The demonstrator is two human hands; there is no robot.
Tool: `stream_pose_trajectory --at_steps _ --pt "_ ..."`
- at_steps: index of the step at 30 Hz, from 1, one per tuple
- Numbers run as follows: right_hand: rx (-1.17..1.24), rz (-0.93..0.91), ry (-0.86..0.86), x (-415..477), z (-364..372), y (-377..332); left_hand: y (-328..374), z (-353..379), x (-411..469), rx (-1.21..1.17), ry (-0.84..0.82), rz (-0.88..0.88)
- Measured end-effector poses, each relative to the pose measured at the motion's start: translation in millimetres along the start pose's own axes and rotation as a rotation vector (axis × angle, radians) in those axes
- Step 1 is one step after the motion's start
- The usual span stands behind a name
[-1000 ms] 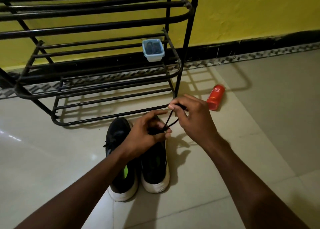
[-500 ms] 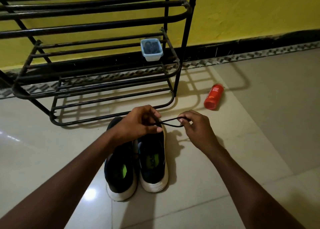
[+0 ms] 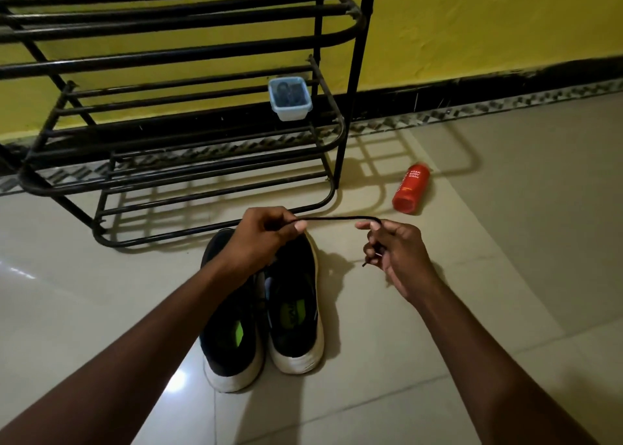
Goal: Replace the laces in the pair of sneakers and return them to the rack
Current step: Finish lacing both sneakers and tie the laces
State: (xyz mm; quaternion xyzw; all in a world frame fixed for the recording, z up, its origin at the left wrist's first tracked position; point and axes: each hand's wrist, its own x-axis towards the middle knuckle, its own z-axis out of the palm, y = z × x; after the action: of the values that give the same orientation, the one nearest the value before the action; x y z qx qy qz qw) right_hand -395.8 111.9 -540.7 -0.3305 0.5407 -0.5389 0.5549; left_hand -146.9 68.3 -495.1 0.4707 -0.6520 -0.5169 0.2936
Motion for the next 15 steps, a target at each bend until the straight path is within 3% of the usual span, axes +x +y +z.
stream_pose_trajectory --at_steps 4,7,12,15 --pt "-0.654 -0.154 -0.012 1 -7 26 3 -1 7 -0.115 0.147 -0.010" --pt "-0.856 -0.149 -0.070 -4 -2 39 7 1 11 -0.055 0.191 -0.003" --pt "-0.893 -0.106 -0.200 -11 14 43 -6 2 4 -0.081 0.183 -0.077" --pt "-0.707 -0.076 -0.196 -16 29 41 -22 7 -16 0.246 0.184 -0.134"
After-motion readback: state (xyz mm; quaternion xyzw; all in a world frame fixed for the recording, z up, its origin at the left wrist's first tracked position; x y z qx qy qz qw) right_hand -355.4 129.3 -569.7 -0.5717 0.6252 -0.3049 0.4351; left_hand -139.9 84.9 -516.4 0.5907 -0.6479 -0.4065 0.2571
